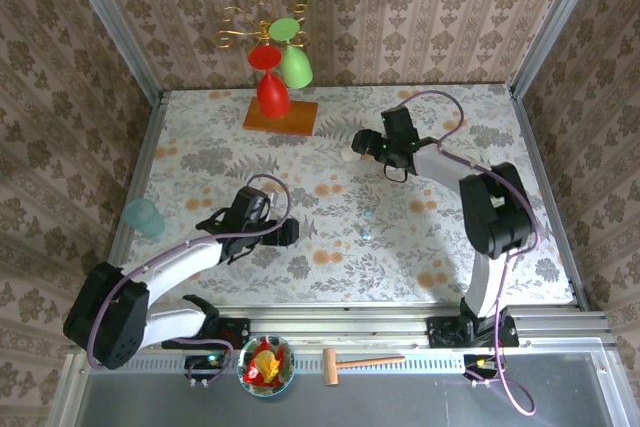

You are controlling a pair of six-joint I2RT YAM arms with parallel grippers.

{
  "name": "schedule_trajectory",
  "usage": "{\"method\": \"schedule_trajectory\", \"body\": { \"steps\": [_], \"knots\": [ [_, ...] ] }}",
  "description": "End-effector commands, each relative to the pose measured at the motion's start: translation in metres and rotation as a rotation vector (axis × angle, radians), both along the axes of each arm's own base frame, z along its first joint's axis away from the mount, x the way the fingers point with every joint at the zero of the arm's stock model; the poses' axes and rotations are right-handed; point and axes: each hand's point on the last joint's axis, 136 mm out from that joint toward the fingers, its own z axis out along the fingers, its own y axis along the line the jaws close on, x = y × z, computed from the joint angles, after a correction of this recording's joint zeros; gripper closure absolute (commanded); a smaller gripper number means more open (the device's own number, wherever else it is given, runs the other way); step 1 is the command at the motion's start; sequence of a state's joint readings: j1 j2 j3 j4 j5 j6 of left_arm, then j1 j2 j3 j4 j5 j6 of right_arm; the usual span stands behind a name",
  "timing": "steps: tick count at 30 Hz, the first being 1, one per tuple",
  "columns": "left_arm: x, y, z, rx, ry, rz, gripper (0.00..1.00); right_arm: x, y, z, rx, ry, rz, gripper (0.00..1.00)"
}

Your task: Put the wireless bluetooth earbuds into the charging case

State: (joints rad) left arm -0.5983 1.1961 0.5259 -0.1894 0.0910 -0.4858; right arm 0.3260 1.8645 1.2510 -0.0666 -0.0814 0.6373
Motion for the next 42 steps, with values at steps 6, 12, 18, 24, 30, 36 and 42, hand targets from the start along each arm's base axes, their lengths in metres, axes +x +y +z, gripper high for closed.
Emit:
{"method": "schedule_trajectory", "body": {
  "steps": [6, 12, 18, 24, 30, 36, 42],
  "knots": [
    [-0.014, -0.025, 0.001, -0.107, 0.166, -0.017, 0.12, -0.036, -0.020, 0.031, -0.048, -0.087, -0.012, 0.19],
    [-0.026, -0.050, 0.010, -0.162, 0.190, -0.091, 0.14, -0.051, -0.027, 0.041, -0.068, -0.109, -0.003, 0.19],
    [-0.029, -0.075, 0.024, -0.265, 0.203, -0.120, 0.14, -0.063, -0.019, 0.043, -0.074, -0.131, 0.061, 0.20],
    [-0.014, -0.088, 0.027, -0.330, 0.164, -0.136, 0.15, -0.088, 0.007, 0.045, -0.154, -0.202, 0.226, 0.21],
    [0.011, -0.060, 0.053, -0.345, 0.040, -0.079, 0.14, -0.131, 0.048, 0.031, -0.261, -0.259, 0.439, 0.20],
    [0.042, 0.031, 0.075, -0.276, -0.114, 0.185, 0.13, -0.174, 0.107, 0.008, -0.296, -0.369, 0.679, 0.16],
    [0.046, 0.075, 0.066, -0.280, -0.112, 0.335, 0.12, -0.197, 0.170, -0.019, -0.452, -0.463, 0.851, 0.15]
  ]
}}
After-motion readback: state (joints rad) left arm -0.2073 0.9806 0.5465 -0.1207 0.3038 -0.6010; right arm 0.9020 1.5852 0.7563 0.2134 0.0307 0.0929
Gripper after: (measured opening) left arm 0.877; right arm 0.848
